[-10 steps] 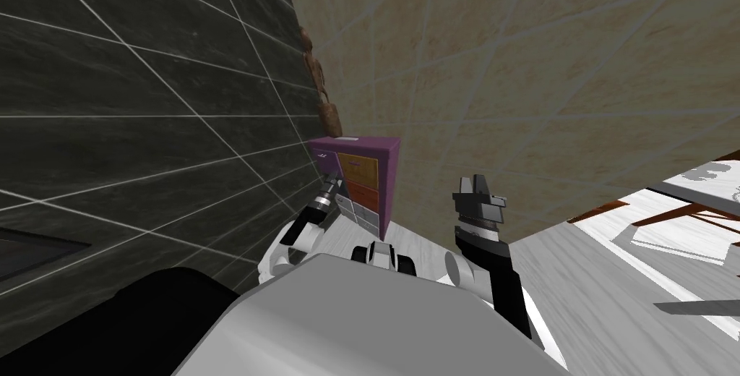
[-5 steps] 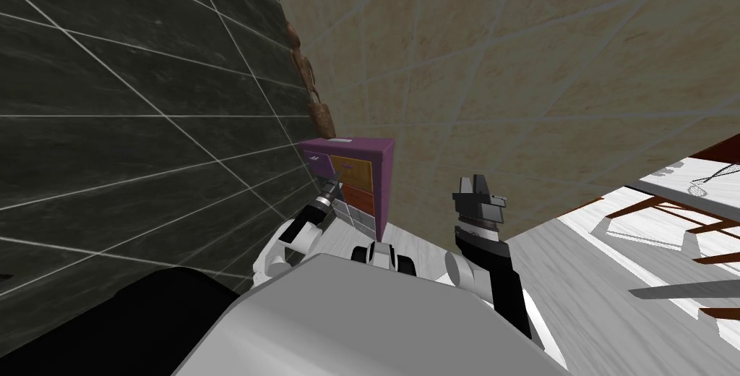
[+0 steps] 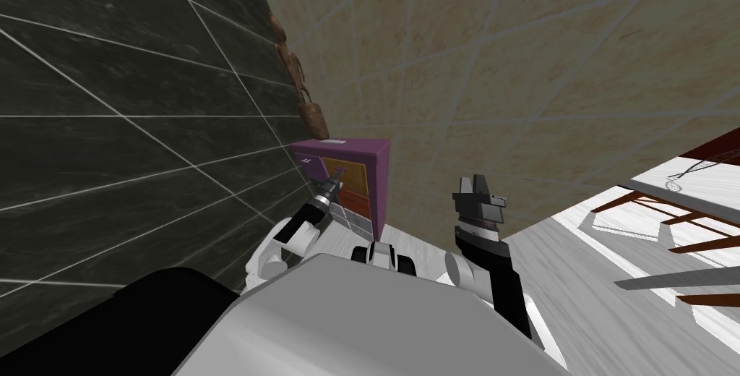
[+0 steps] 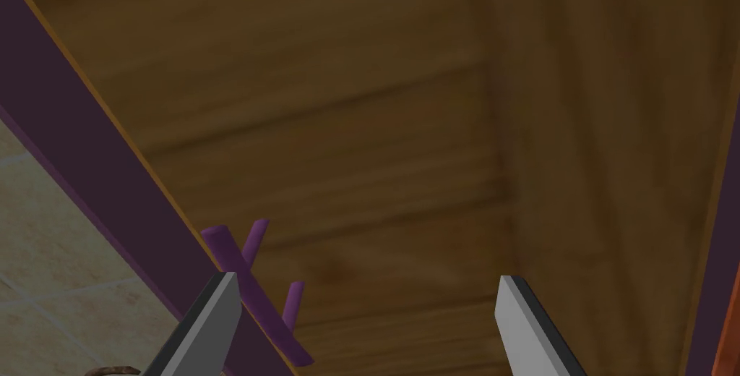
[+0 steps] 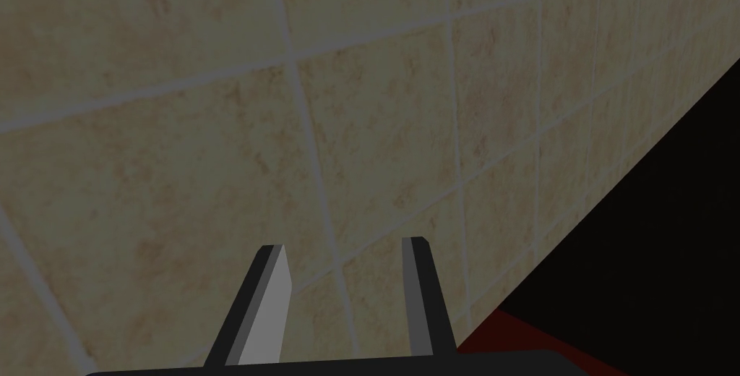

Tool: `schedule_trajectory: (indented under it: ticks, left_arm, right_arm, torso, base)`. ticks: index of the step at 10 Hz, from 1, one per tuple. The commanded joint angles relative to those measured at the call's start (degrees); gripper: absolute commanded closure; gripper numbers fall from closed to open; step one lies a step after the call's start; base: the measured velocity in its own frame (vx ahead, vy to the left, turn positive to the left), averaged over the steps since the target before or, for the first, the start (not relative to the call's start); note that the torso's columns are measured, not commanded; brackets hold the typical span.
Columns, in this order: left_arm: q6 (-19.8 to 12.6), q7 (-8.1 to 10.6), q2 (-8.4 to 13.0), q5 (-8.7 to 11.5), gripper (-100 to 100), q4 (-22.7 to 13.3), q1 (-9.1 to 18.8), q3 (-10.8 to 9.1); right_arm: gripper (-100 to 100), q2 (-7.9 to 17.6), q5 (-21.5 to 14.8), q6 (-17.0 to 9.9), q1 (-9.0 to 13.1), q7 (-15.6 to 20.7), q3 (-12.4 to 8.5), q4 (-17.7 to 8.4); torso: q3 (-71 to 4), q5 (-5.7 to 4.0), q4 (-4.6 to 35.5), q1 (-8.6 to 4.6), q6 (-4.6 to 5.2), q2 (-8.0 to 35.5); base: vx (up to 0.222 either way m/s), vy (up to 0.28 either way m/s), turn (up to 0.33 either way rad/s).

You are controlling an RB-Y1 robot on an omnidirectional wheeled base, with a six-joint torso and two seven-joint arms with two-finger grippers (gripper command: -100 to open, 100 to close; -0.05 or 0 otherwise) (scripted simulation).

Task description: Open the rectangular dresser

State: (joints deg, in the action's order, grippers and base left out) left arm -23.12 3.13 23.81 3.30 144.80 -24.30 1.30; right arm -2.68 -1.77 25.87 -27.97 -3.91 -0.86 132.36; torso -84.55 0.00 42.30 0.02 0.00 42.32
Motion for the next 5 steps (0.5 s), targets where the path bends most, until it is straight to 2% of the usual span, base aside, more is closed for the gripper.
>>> schedule_trajectory:
  ticks: [1,2,3,5]
  left_arm:
    - [-1.8,0.29,0.3,-0.1,-100,4.2,-0.3,0.16]
    - [-2.0,0.33,0.4,-0.2,-100,5.0,-0.2,0.17]
    - [-1.5,0.38,0.5,0.0,-100,4.2,-0.4,0.00]
    - [-2.4,1.10,1.0,0.1,-100,0.3,3.5,-2.30]
  right_arm:
    - [0,0.0,0.0,0.0,0.0,0.0,0.0,0.0]
    - [0,0.0,0.0,0.0,0.0,0.0,0.0,0.0]
    - [0,0.0,0.0,0.0,0.0,0.0,0.0,0.0]
    - [0,0.0,0.0,0.0,0.0,0.0,0.0,0.0]
  torso:
    - [0.0,0.00,0.0,-0.02,0.00,0.0]
    - [0.0,0.00,0.0,-0.01,0.00,0.0]
    - [0.0,0.00,0.0,0.01,0.00,0.0]
    - [0.1,0.00,0.0,-0.02,0.04,0.1]
  base:
    - [0.020,-0.015,-0.022]
    - [0.013,-0.008,-0.011]
    - [0.000,0.000,0.000]
    - [-0.077,-0.013,-0.214]
